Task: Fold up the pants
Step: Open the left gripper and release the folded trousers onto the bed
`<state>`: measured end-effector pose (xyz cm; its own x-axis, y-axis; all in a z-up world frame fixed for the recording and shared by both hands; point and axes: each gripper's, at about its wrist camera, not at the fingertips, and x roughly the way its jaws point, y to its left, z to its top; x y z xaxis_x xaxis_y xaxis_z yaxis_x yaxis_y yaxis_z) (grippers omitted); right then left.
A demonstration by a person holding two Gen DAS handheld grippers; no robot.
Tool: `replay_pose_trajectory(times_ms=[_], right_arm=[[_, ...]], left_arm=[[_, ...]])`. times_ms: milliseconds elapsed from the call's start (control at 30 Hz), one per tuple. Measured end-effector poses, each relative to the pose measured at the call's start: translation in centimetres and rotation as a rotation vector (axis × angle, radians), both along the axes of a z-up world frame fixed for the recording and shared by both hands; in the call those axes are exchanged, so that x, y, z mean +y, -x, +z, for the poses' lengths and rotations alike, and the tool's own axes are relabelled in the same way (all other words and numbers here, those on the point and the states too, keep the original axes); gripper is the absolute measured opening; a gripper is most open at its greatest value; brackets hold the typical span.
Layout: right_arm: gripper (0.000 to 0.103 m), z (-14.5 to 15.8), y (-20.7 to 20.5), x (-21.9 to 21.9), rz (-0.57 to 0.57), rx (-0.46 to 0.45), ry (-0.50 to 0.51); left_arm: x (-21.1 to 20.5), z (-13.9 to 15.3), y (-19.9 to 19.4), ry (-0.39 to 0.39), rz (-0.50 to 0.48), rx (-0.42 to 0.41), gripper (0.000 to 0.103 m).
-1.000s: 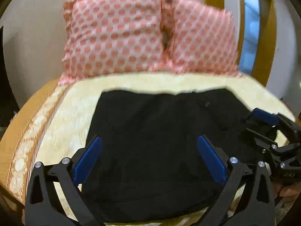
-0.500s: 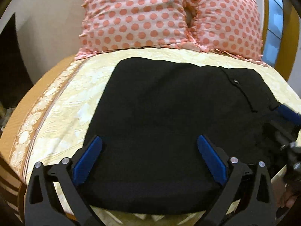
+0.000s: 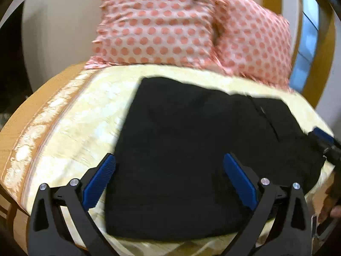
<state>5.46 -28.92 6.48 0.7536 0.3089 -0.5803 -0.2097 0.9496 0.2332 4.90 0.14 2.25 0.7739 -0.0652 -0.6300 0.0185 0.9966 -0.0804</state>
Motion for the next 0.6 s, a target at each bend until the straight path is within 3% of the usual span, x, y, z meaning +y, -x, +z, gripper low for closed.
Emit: replay_pose_trajectory(times_ms=[133,333,433,600], right_arm=[[0.099,-0.1,-3.3,-3.3,-0.015,0.135,-0.118],[0.097,-1.9,-6.7,-3.4,0.01,0.254,-0.086],[0.09,-2.7,-7.5,-2.8,0.034,0.293,-0.061],[0.085,-3.6,-8.0,-2.4,0.075,0.34,-0.051]], left_arm=[[1.9,0.1,-2.1,-0.024,0.056,0.053,0.101],[1.9,-1.4,-2.9,-0.046,0.031,0.121,0.101],[1.6,-1.8,-2.8,-0.054,0.023,0.125,0.101],[1.9,-2.2,-3.0,-0.018,0.015,0.142,0.101]])
